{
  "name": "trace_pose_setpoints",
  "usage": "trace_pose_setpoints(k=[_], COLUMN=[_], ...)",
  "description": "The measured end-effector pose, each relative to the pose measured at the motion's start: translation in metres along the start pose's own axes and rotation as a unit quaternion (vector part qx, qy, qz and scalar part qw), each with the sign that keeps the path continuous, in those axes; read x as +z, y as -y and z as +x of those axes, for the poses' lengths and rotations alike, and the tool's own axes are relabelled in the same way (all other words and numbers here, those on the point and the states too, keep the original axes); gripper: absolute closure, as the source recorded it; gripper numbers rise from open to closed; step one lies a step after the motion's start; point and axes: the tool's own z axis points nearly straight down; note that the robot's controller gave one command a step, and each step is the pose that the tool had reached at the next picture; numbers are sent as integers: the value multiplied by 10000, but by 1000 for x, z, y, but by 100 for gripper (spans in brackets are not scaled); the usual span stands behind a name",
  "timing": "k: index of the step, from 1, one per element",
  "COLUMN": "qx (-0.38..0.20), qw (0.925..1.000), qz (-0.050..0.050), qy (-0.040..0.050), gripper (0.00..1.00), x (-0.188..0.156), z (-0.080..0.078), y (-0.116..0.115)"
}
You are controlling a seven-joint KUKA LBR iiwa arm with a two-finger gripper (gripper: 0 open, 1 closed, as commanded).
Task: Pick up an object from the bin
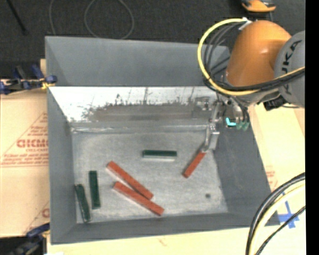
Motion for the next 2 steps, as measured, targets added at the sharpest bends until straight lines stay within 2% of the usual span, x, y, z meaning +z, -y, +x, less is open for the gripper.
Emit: trace_pose_setpoints(k=[1, 2], qx=[-34, -453], qw=[10000, 9990], qz=[0, 9], qy=[-23, 44], gripper=[0, 0], x=[101, 137], z=[58, -6], y=[45, 19])
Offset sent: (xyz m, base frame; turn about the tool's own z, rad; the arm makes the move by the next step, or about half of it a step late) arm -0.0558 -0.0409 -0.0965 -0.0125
